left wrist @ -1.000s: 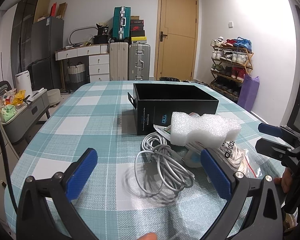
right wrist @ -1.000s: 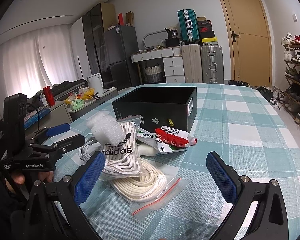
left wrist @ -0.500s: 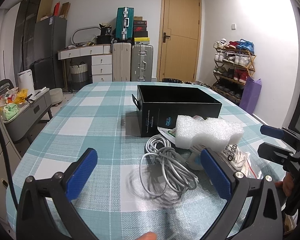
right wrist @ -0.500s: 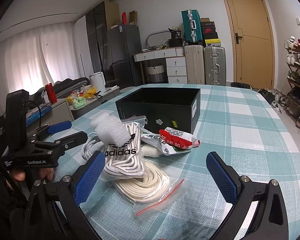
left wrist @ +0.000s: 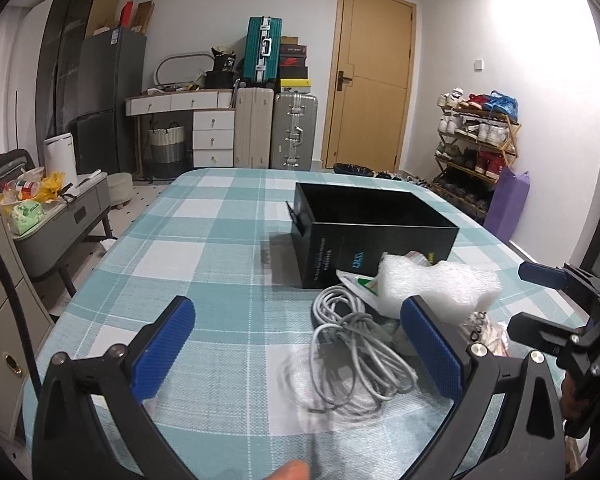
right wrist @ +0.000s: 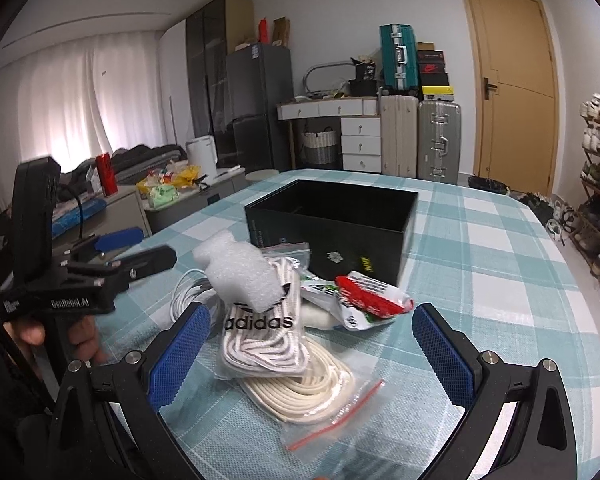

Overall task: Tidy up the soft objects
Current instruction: 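Close the right tool on the white foam block and lift it, then grasp the small clear zip bag of white cable with the left tool while the right tool holds the foam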

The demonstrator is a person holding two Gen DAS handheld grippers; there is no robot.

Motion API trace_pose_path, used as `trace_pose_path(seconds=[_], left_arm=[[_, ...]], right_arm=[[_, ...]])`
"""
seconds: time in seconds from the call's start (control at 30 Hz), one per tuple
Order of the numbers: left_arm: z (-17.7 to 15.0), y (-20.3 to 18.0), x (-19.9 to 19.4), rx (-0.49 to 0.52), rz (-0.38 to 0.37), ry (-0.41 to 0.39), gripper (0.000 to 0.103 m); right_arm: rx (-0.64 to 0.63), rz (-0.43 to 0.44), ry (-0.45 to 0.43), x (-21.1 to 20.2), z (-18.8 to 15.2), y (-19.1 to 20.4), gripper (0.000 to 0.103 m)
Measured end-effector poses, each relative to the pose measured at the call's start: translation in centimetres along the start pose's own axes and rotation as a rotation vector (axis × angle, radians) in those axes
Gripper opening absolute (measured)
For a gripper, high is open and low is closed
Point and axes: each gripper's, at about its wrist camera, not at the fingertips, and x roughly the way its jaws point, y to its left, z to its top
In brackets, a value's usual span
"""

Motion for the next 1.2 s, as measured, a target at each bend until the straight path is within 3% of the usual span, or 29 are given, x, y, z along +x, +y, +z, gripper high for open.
trace_pose_path(seconds=[0.3,0.43,0.73,0.83,0.9,1.2], left_arm=[[-0.3,0.0,0.1,0.055,0.012,0.005,0.103],[-0.3,0.2,0.1,0.05,-0.016,0.013,0.103],[-0.2,1.0,0.2,0.018,-0.04,0.021,0.103],[-0.2,1.1,0.1,0.026,-0.039,0.021,0.103],[-0.2,1.0,0.1,0.029,-0.041,0.023,0.103],[0.1,-0.9,0.0,0.054,-0.09,0.039,0.103]], right_arm=[[-0.077,0.051,0.031,2.4,1.3,2.3,0.1],[-0.105,0.059,0.044,3.5,1.8,3.2,0.097],[-0.118,0.106,0.088,5.2,2.3,3.7,0.073],[-0.137,0.083,0.081,5.2,2.4,4.2,0.065],[-0.141,0.079,0.085,5.3,2.3,4.2,0.048],[-0.041,0.082,0.016,2.1,1.6,2.4,0.046]])
